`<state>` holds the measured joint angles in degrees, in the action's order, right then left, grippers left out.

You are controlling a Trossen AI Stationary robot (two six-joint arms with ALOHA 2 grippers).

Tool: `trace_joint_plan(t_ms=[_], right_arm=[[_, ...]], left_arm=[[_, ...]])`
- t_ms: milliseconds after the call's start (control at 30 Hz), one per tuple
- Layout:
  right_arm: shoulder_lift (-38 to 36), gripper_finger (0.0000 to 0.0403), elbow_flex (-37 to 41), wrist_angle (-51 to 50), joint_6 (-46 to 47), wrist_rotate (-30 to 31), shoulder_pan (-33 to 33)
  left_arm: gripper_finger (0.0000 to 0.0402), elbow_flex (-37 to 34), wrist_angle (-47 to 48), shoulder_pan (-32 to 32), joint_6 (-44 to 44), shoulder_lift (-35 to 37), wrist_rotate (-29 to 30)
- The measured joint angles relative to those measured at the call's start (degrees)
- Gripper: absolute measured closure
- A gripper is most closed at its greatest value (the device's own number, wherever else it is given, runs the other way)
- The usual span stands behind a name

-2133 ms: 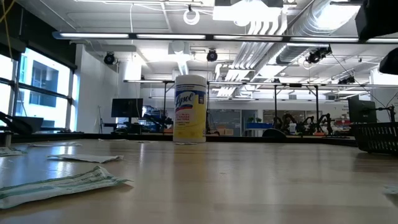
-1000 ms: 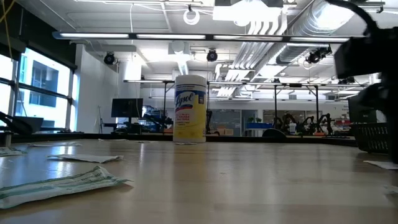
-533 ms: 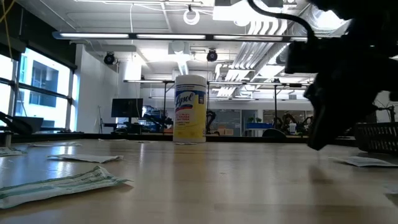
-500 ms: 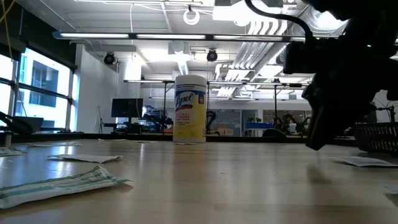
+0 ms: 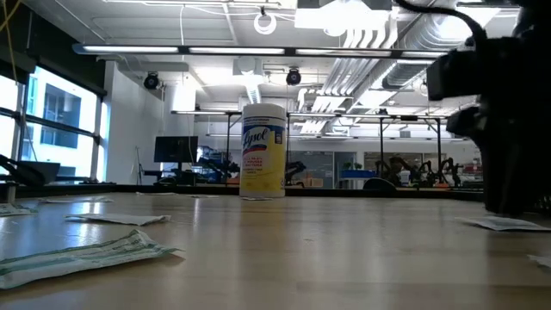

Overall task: Pick & Place First Aid Supplies
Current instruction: Put the white towelette sachet into the left black bin

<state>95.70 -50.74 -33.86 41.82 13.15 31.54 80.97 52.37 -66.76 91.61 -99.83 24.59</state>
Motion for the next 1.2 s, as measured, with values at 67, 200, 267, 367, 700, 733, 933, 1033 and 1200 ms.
trace_joint_plan(t_ms=[67,200,267,367,700,733,933,1033,1200], right_arm=[[1.7,0.0308,-0.1,0.6,-0.7,-0.2,-0.7],[3.6,0.0308,-0.3,4.7,-3.8,-0.2,-3.0],[3.7,0.0308,-0.3,7.5,-5.9,0.3,-4.4],[3.9,0.0308,-0.1,11.7,-10.1,0.4,-7.0],[4.2,0.0308,-1.9,16.6,-19.5,1.7,-12.8],[4.2,0.0308,-2.9,16.5,-19.7,1.7,-12.5],[4.2,0.0308,-4.7,15.5,-20.4,4.8,-9.6],[4.2,0.0308,-4.7,15.3,-17.0,9.6,-9.3],[4.1,0.0308,-4.7,15.5,-22.6,7.3,-11.7]], left_arm=[[0.022,0.0,0.0,0.0,0.0,0.0,0.0],[0.022,0.0,0.0,0.0,0.0,0.0,0.0],[0.022,0.0,0.0,0.0,0.0,0.0,0.0],[0.022,0.0,0.0,0.0,0.0,0.0,0.0],[0.022,0.0,0.0,0.0,0.0,0.0,0.0],[0.022,0.0,0.0,0.0,0.0,0.0,0.0],[0.022,0.0,0.0,0.0,0.0,0.0,0.0],[0.022,0.0,0.0,0.0,0.0,0.0,0.0],[0.022,0.0,0.0,0.0,0.0,0.0,0.0]])
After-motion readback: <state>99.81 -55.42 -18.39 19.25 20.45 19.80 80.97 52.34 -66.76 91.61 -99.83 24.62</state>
